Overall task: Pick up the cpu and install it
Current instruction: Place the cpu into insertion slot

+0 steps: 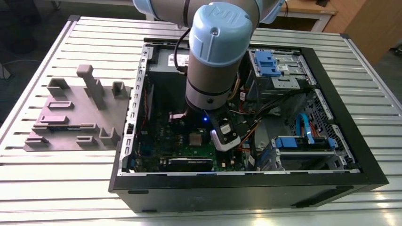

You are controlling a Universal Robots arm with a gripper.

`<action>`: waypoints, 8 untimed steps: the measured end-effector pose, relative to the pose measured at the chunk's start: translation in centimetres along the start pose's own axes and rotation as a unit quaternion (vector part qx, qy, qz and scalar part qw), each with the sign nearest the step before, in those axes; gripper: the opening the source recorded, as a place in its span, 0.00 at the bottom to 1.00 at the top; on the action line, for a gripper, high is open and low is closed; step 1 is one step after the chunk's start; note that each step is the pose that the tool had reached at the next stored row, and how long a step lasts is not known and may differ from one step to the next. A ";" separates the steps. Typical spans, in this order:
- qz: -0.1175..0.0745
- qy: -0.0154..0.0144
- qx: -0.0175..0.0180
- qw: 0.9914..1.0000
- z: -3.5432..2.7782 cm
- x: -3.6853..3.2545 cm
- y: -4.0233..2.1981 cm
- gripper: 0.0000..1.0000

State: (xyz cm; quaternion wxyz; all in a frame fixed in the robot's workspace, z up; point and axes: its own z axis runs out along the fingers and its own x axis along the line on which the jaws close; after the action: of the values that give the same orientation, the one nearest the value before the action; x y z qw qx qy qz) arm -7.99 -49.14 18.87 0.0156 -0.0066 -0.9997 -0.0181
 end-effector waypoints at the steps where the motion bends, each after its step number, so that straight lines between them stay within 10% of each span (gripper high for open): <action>1: -0.001 0.000 0.000 1.000 -0.01 0.00 -0.01 0.56; 8: -0.003 0.000 0.000 1.000 0.00 0.20 -0.04 0.50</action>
State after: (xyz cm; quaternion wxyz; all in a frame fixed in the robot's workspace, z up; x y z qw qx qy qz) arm -8.19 -49.18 18.87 0.0157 -0.0038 -0.9997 -0.0183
